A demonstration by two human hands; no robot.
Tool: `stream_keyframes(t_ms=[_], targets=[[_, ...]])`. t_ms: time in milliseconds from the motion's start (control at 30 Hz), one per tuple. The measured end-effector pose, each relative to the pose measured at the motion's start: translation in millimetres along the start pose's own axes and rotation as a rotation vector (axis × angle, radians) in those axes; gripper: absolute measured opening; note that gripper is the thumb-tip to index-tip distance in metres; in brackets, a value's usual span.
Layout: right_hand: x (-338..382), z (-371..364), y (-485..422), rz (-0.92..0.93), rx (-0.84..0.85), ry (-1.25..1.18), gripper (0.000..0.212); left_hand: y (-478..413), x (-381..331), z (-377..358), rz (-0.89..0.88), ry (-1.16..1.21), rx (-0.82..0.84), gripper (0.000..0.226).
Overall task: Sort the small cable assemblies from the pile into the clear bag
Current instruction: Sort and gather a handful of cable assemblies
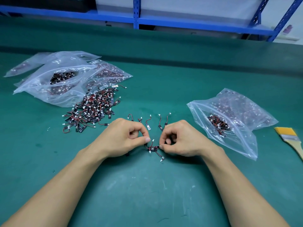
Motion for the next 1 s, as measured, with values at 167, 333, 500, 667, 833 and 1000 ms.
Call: stream_keyframes(t_ms=[167, 333, 500, 667, 833, 1000], targets=[[-3.1, 2.3, -0.8, -0.042, -0.036, -0.065, 0.011, 1.6, -2.1, 2.1, 0.008, 0.076, -0.058, 0.015], [-7.6, 6.1, -1.7, -0.089, -0.121, -0.041, 0.010, 2.4, -2.8, 1.9, 0.014, 0.112, -0.065, 0.014], [-9.5, 6.0, -2.1, -0.112, -0.112, -0.007, 0.016, 2.7, -4.0, 0.7, 0.014, 0.124, -0.059, 0.014], [-3.8, 8.8, -1.4, -0.047, -0.133, -0.021, 0.011, 2.7, -5.3, 2.0, 0.004, 0.153, -0.075, 0.014], [10.1, -3.5, -2.0, 0.074, -0.034, -0.019, 0.019, 2.3, -6.0, 4.6, -0.016, 0.244, -0.119, 0.015], [17.8, -19.8, -5.4, 0.136, 0.014, -0.031, 0.012, 2.6, -5.2, 5.8, -0.013, 0.304, -0.155, 0.019]])
Point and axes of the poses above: each hand's wrist, its own y-axis away from the middle knuckle, its own z-axis out of the back of the hand, x = y × z, the point moved 4 cm from there along -y, towards the middle knuckle, and after that the axes turned 11 degrees about -y, right-handed, at the moved point
